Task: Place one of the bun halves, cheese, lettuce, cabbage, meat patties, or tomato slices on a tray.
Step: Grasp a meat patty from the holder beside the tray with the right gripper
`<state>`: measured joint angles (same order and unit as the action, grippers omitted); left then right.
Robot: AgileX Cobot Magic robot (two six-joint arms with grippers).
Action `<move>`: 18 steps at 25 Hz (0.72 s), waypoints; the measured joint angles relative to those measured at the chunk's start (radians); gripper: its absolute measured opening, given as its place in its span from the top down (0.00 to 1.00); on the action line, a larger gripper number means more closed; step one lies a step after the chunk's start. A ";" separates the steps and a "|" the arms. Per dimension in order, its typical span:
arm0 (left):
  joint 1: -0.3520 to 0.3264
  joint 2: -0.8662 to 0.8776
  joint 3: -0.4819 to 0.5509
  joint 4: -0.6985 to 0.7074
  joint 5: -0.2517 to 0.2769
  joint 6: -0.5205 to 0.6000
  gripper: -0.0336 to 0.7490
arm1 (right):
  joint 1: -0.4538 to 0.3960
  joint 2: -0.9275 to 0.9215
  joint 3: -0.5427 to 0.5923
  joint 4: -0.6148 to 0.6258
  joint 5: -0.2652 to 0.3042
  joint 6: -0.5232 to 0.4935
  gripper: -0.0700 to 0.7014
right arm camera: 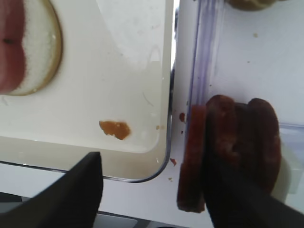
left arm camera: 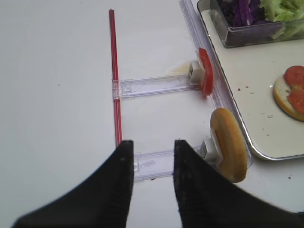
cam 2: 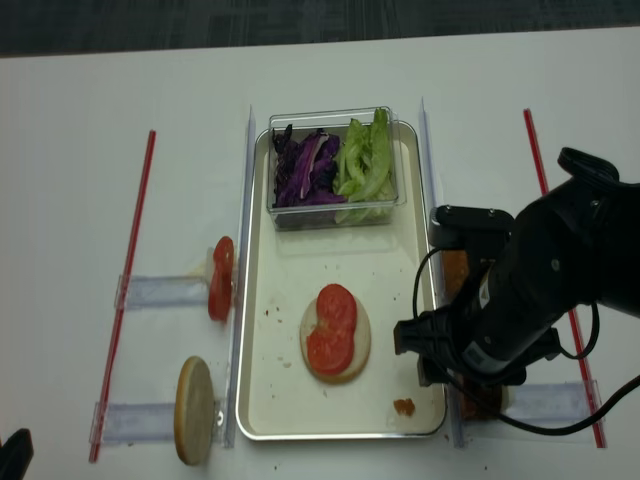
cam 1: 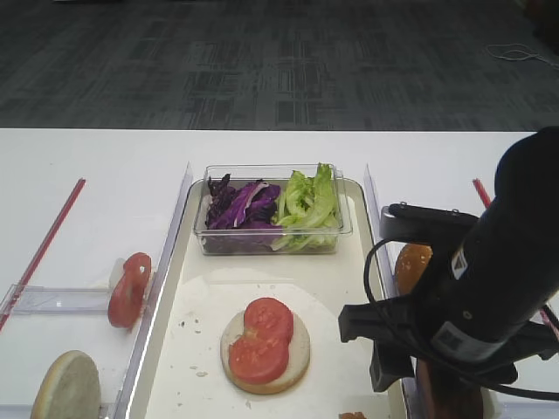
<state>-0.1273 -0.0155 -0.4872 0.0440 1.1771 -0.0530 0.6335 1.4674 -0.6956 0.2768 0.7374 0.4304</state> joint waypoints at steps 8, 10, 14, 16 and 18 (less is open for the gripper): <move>0.000 0.000 0.000 0.000 0.000 0.000 0.70 | 0.000 0.010 0.000 -0.021 0.005 -0.001 0.41; 0.000 0.000 0.000 0.000 0.000 0.000 0.70 | 0.000 0.010 0.000 -0.030 0.011 -0.001 0.50; 0.000 0.000 0.000 0.000 0.000 0.000 0.70 | 0.000 0.010 0.000 -0.044 0.019 -0.001 0.62; 0.000 0.000 0.000 0.000 0.000 0.000 0.70 | 0.000 0.012 0.000 -0.050 0.024 0.005 0.65; 0.000 0.000 0.000 0.000 0.000 0.000 0.70 | 0.000 0.012 0.000 -0.054 0.026 0.008 0.67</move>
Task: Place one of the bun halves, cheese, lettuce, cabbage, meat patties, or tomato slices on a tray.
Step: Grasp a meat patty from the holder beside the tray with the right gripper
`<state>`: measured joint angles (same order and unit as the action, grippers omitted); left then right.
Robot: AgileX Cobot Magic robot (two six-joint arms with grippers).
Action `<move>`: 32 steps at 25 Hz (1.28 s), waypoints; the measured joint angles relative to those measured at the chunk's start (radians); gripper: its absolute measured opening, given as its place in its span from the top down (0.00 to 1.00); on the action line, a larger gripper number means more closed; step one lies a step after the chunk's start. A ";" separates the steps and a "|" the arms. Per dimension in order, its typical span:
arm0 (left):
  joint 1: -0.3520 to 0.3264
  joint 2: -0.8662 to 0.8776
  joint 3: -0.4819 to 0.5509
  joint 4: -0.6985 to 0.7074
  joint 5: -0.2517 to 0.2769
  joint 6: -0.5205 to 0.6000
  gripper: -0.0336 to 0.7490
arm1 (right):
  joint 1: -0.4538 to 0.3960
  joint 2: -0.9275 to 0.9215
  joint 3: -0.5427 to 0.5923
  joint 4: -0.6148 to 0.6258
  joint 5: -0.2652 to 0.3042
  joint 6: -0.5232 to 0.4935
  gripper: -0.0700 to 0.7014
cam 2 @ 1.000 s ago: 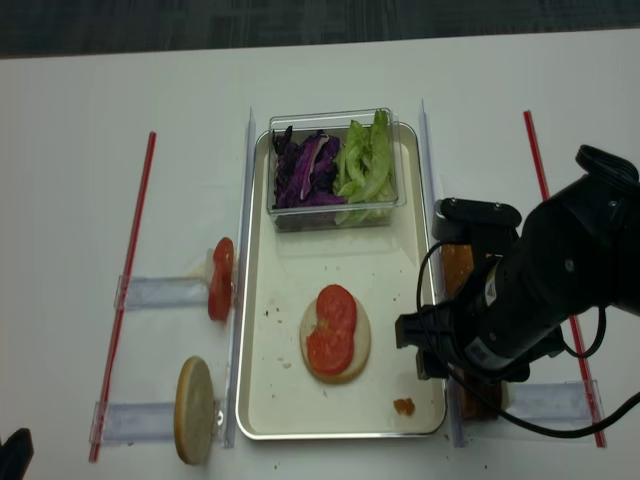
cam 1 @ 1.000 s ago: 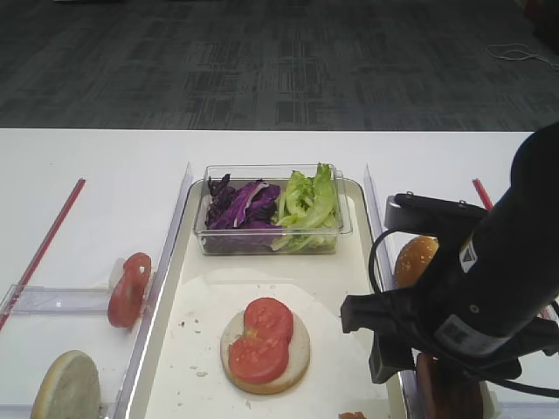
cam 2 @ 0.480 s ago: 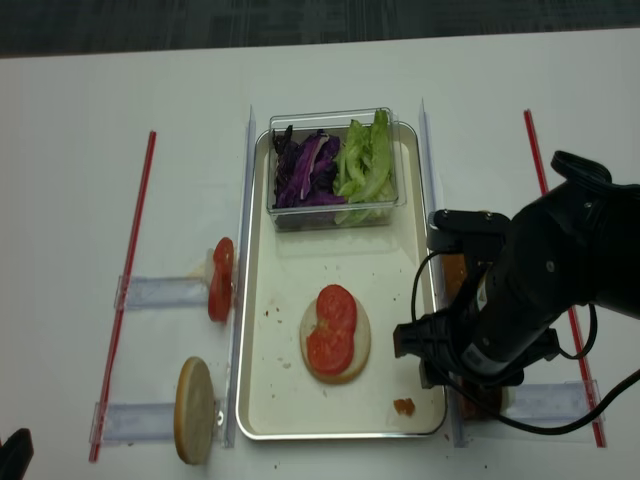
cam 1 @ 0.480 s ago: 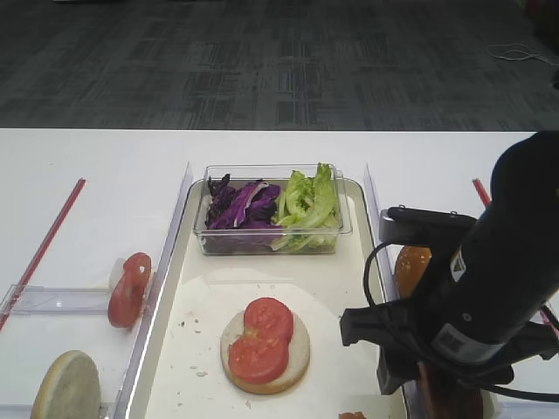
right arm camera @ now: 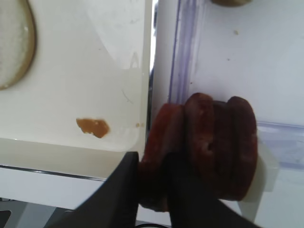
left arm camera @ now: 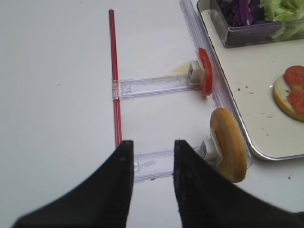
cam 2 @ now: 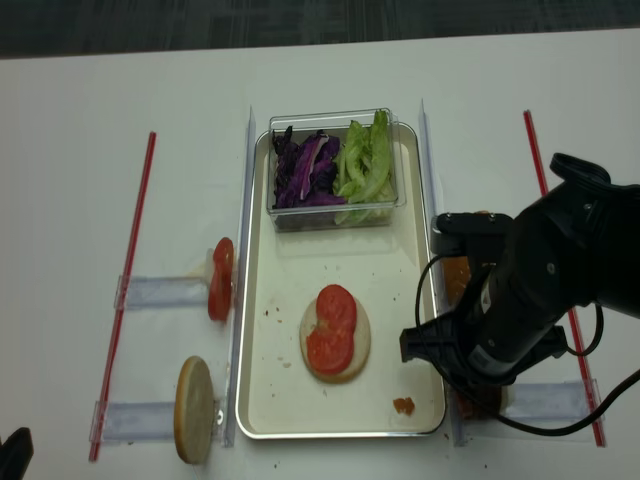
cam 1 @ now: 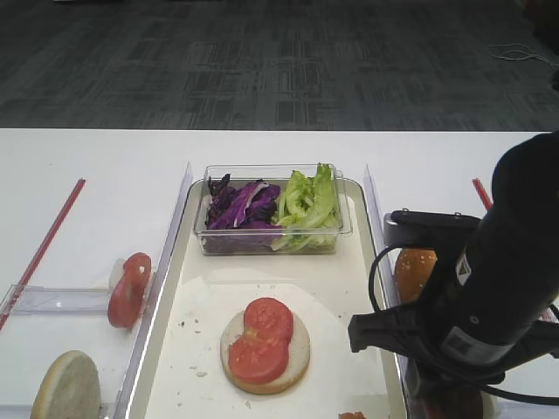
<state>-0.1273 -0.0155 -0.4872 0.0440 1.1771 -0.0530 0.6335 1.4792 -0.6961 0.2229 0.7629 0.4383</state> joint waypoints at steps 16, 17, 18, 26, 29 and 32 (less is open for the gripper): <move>0.000 0.000 0.000 0.000 0.000 0.000 0.70 | 0.000 0.000 0.000 -0.018 0.026 0.028 0.76; 0.000 0.000 0.000 0.000 0.000 0.000 0.70 | 0.000 -0.002 0.000 -0.018 0.027 0.028 0.76; 0.000 0.000 0.000 0.000 0.000 0.000 0.70 | 0.000 -0.005 0.000 -0.020 0.029 0.028 0.76; 0.000 0.000 0.000 0.000 0.000 0.000 0.70 | 0.000 -0.058 0.000 -0.018 0.070 0.035 0.76; 0.000 0.000 0.000 0.000 0.000 0.000 0.70 | 0.000 -0.062 0.000 -0.016 0.084 0.035 0.76; 0.000 0.000 0.000 0.000 0.000 0.000 0.70 | 0.000 -0.062 -0.020 -0.014 0.104 0.035 0.76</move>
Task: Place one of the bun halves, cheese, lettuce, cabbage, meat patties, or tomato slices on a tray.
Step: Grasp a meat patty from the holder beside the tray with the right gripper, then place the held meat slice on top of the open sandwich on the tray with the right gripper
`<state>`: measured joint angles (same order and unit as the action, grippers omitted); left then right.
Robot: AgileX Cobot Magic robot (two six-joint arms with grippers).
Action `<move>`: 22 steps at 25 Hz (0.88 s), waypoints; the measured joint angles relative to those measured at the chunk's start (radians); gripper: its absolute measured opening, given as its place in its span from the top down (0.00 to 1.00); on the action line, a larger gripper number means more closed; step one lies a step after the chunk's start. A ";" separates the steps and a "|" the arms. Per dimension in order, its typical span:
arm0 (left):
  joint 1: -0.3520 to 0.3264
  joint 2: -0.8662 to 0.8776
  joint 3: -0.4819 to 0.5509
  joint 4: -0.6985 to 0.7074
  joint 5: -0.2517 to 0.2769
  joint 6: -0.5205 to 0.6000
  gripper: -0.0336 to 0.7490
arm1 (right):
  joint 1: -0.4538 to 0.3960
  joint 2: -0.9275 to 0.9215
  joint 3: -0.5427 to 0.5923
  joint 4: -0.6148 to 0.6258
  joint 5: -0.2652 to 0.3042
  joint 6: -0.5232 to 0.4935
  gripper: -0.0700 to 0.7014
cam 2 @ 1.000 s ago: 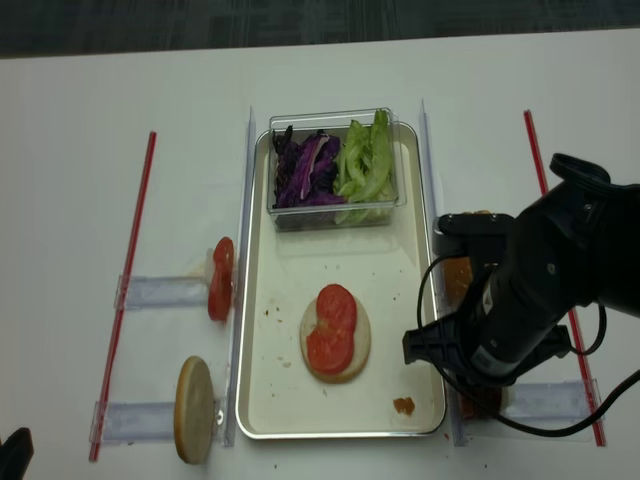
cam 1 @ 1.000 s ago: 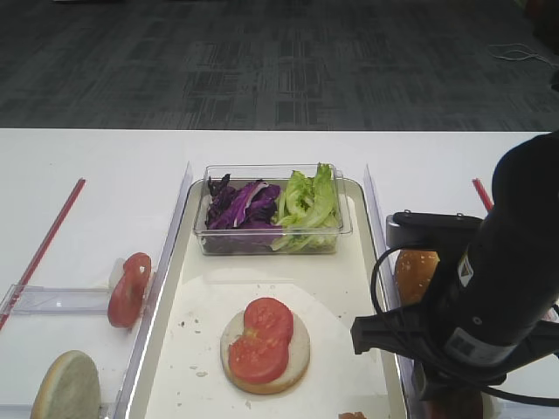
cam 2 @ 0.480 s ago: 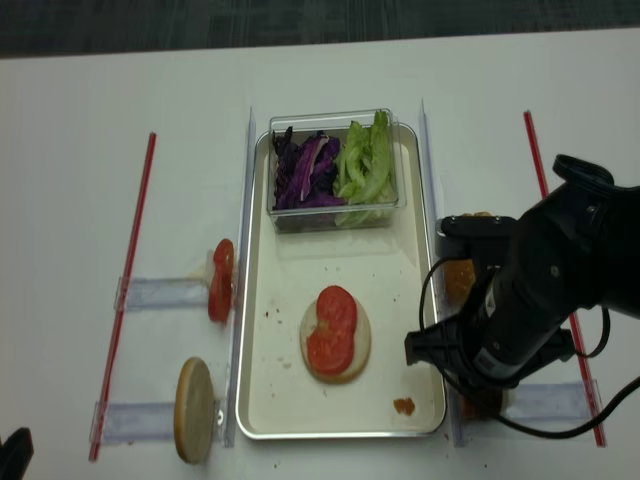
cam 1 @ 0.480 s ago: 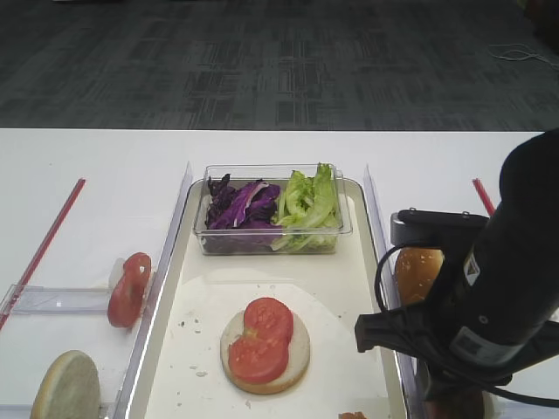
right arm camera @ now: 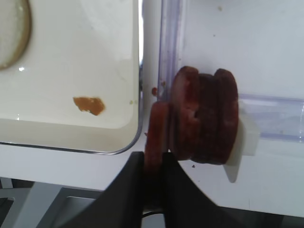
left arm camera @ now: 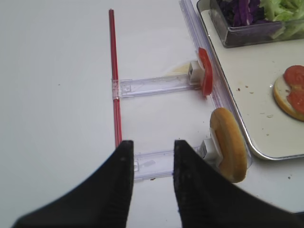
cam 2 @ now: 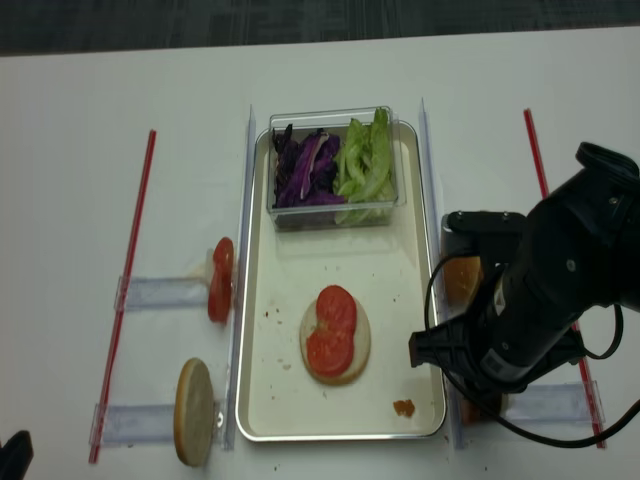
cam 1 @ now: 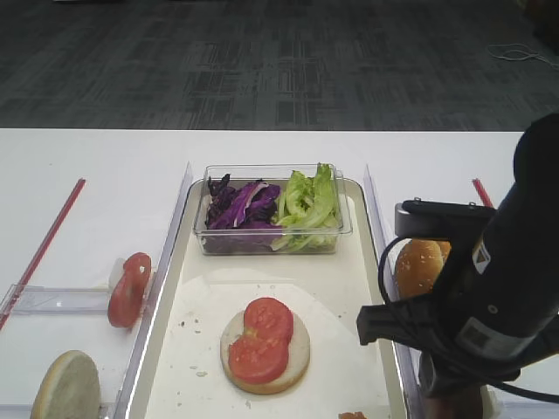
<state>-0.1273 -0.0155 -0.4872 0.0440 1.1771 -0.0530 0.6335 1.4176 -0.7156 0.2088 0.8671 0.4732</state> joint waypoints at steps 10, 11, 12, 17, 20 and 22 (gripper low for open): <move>0.000 0.000 0.000 0.000 0.000 0.000 0.71 | 0.000 0.000 -0.093 -0.002 0.063 0.000 0.76; 0.000 0.000 0.000 0.000 0.000 0.000 0.71 | 0.000 0.000 -0.100 -0.002 0.065 0.000 0.76; 0.000 0.000 0.000 0.000 0.000 0.000 0.71 | 0.000 0.000 -0.107 -0.002 0.065 0.000 0.76; 0.000 0.000 0.000 0.000 0.000 0.000 0.71 | 0.000 0.000 -0.117 0.063 0.036 -0.054 0.76; 0.000 0.000 0.000 0.000 0.000 0.000 0.71 | 0.000 0.000 -0.119 0.110 0.005 -0.086 0.76; 0.000 0.000 0.000 0.000 0.000 0.000 0.71 | 0.000 0.000 -0.119 0.131 -0.011 -0.108 0.76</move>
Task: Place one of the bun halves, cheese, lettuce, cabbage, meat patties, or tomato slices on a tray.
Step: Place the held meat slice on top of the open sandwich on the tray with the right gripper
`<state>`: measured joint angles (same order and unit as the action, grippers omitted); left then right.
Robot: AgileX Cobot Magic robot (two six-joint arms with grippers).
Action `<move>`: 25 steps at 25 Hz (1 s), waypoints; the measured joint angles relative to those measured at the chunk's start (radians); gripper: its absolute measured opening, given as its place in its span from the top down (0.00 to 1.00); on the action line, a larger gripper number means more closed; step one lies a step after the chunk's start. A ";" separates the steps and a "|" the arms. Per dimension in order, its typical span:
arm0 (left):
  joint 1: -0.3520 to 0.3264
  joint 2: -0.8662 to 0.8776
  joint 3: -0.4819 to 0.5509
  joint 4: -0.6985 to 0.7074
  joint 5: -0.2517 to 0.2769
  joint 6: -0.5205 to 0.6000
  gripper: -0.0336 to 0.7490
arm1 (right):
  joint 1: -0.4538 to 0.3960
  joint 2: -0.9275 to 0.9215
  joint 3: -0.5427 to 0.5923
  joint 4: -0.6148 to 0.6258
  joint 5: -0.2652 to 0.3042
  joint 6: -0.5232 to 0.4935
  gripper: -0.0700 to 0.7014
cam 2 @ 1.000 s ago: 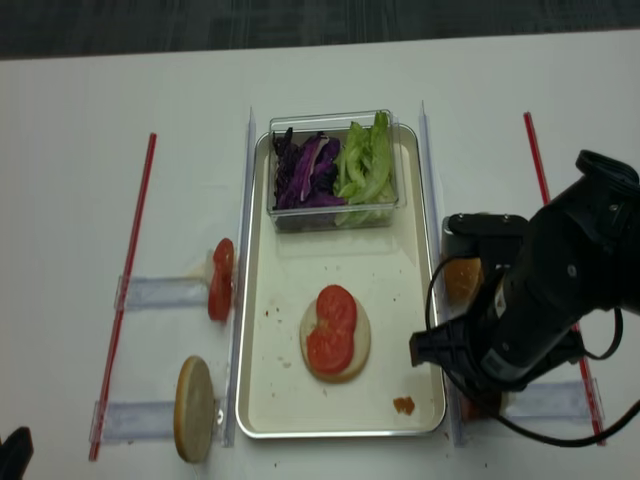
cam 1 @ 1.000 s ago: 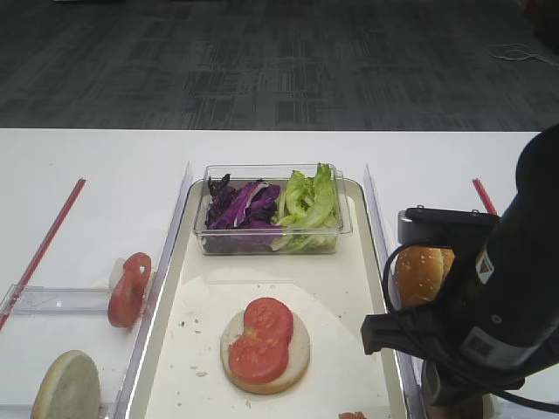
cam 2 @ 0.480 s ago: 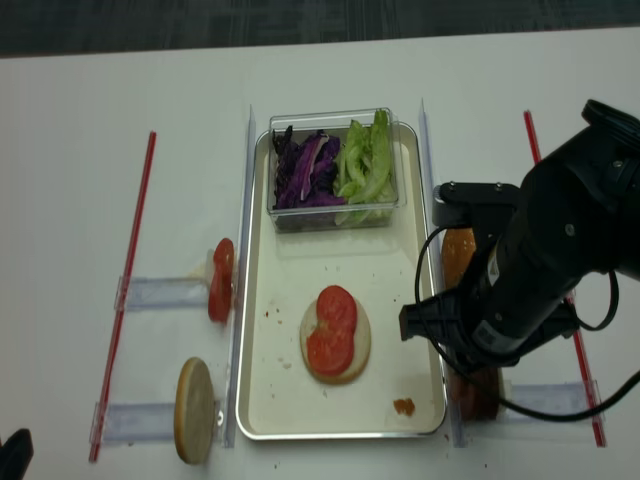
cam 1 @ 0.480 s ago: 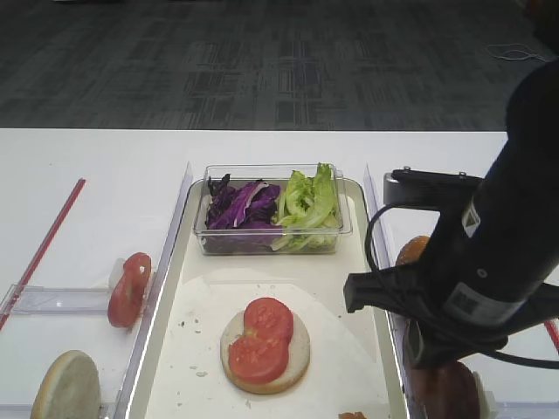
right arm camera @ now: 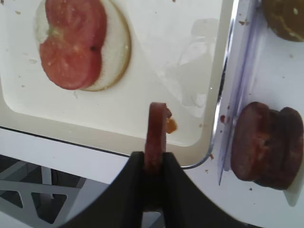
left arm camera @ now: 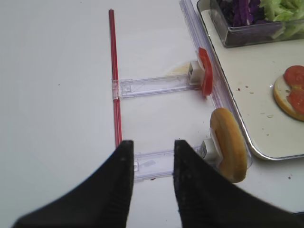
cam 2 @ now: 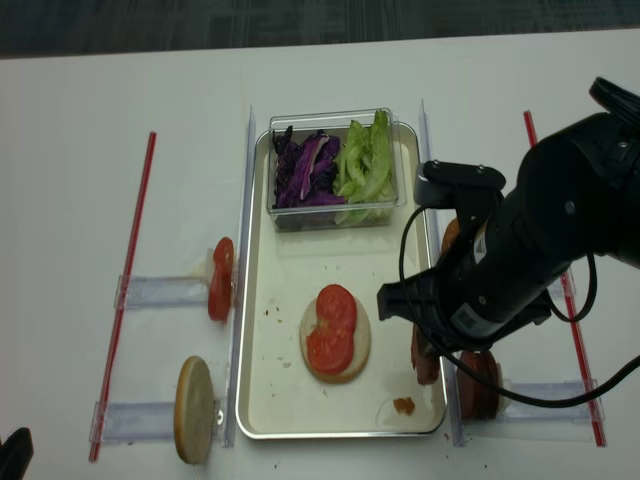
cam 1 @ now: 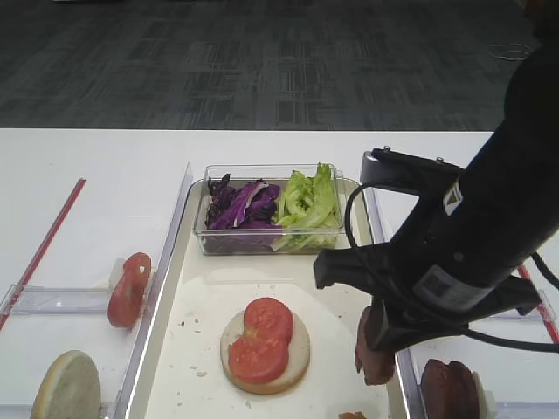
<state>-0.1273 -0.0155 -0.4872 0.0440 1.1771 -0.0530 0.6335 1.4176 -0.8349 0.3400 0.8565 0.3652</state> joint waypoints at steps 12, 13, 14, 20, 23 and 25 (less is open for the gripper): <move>0.000 0.000 0.000 0.000 0.000 0.000 0.71 | 0.000 0.000 0.000 0.189 -0.114 -0.172 0.76; 0.000 0.000 0.000 0.000 0.000 0.000 0.71 | 0.000 0.002 0.000 0.204 -0.119 -0.188 0.76; 0.000 0.000 0.000 0.000 0.000 0.000 0.71 | 0.000 0.004 0.000 0.222 -0.128 -0.213 0.76; 0.000 0.000 0.000 0.000 0.000 0.000 0.71 | 0.000 0.061 0.000 0.475 -0.193 -0.460 0.76; 0.000 0.000 0.002 0.000 0.000 0.000 0.71 | 0.000 0.112 0.000 0.605 -0.205 -0.597 0.76; 0.000 0.000 0.002 0.000 0.000 0.000 0.71 | 0.000 0.151 0.000 0.679 -0.209 -0.677 0.76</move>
<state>-0.1273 -0.0155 -0.4851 0.0440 1.1771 -0.0530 0.6335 1.5686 -0.8349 1.0187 0.6473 -0.3121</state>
